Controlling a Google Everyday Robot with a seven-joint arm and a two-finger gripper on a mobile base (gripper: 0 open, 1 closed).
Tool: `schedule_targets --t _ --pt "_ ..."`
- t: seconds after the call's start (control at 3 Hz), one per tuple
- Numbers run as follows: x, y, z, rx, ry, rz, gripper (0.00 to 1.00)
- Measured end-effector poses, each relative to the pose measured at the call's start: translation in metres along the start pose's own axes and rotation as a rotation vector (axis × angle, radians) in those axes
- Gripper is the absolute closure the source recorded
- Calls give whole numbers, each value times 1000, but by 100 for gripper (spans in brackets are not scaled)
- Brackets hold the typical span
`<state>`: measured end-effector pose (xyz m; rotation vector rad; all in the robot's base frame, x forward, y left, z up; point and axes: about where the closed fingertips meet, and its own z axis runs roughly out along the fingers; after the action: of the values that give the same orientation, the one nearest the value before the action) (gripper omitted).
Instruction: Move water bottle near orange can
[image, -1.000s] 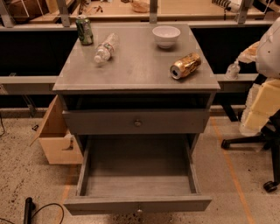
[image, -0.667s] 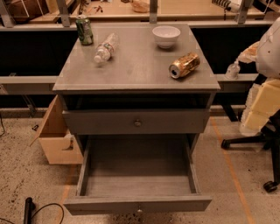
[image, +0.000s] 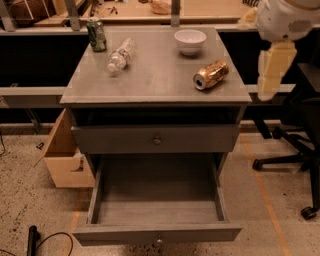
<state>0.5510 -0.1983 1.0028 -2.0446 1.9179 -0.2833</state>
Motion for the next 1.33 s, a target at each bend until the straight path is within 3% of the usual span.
schedule_targets --t 0.33,0.67,1.0,1.33 --pt "-20 -56 16 36 -59 -188 0" --pt "-21 -80 -6 125 -72 -268 0" --pt "-23 -83 -5 132 -75 -270 0" --pt "-26 -102 1 184 -41 -346 0"
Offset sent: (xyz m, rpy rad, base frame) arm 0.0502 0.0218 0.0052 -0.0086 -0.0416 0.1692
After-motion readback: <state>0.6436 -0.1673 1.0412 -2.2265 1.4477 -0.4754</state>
